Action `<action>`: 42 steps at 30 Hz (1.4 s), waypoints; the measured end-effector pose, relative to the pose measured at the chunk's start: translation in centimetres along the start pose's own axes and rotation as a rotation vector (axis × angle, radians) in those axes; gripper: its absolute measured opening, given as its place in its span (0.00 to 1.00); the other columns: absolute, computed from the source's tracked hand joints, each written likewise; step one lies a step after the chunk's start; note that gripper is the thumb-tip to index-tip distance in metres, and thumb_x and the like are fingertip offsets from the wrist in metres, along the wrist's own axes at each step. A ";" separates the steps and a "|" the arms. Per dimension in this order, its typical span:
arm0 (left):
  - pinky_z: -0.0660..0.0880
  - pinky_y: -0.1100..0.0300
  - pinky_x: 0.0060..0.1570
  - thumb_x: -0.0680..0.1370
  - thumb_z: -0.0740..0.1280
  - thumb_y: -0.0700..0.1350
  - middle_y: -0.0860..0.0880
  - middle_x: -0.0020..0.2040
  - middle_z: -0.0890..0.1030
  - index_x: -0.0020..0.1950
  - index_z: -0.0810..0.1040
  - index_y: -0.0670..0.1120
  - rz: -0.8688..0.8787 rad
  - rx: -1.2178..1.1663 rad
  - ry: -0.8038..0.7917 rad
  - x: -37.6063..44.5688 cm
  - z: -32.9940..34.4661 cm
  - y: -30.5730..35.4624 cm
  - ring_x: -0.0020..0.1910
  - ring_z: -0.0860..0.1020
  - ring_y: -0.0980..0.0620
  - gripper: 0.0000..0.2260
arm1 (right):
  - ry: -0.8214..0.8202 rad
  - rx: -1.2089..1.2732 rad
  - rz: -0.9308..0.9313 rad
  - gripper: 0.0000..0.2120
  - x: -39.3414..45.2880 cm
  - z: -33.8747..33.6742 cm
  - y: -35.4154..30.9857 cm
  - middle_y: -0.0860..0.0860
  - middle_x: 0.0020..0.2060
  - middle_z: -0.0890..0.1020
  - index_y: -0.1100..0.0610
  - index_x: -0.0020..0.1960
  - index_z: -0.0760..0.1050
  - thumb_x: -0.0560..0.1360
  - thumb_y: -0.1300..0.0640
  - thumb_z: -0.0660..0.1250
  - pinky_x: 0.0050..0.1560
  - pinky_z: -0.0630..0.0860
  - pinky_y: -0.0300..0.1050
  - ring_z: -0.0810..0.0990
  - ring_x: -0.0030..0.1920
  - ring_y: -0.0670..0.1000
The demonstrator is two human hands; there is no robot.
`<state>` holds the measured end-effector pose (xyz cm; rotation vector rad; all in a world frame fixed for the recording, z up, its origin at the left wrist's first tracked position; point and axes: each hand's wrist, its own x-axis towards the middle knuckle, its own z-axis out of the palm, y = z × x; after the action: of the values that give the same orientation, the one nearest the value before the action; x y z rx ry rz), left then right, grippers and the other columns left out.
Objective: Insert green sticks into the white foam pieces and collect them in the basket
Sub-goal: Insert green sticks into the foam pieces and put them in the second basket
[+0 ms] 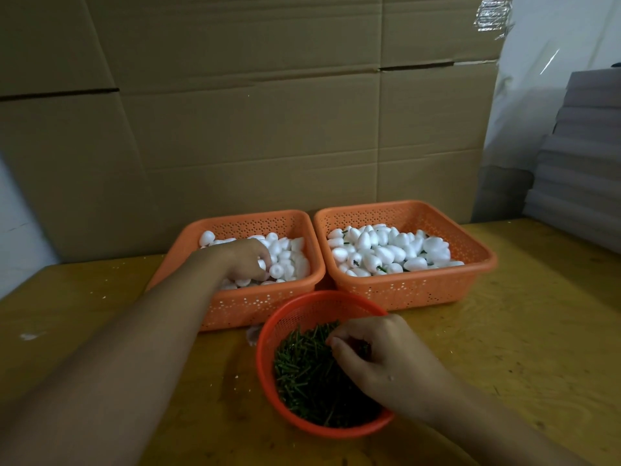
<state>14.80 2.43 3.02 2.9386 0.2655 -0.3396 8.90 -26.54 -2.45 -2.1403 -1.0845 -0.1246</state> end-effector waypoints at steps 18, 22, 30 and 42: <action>0.76 0.66 0.41 0.75 0.73 0.52 0.56 0.40 0.84 0.52 0.82 0.55 0.533 -0.931 0.410 -9.1 5.1 5.7 0.38 0.81 0.59 0.07 | -0.031 -0.038 0.024 0.14 0.0 -0.1 -0.2 0.42 0.39 0.83 0.48 0.50 0.81 0.75 0.45 0.59 0.38 0.76 0.49 0.79 0.38 0.43; 0.76 0.61 0.51 0.76 0.68 0.64 0.61 0.49 0.82 0.63 0.77 0.64 0.494 -0.858 0.380 -9.8 7.8 5.8 0.47 0.80 0.62 0.17 | -0.073 -0.082 0.010 0.14 -0.1 -0.1 -0.4 0.44 0.42 0.83 0.50 0.50 0.80 0.75 0.46 0.58 0.41 0.77 0.52 0.79 0.40 0.45; 0.79 0.56 0.52 0.73 0.73 0.61 0.59 0.51 0.84 0.55 0.77 0.60 0.453 -0.839 0.470 -10.7 9.5 6.0 0.53 0.82 0.59 0.14 | -0.111 -0.239 -0.020 0.12 -0.5 -0.8 -0.2 0.43 0.52 0.79 0.49 0.60 0.79 0.77 0.52 0.64 0.49 0.78 0.44 0.76 0.51 0.44; 0.73 0.70 0.42 0.74 0.75 0.52 0.57 0.48 0.84 0.53 0.77 0.58 0.453 -0.851 0.454 -11.0 9.8 6.5 0.45 0.81 0.57 0.11 | -0.220 -0.253 0.013 0.14 -0.6 -0.5 0.3 0.42 0.55 0.78 0.46 0.63 0.77 0.78 0.52 0.65 0.50 0.79 0.46 0.78 0.53 0.45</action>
<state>3.45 -7.40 -2.78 2.0952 -0.1749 0.4140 8.84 -27.39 -2.45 -2.4313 -1.2355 -0.0204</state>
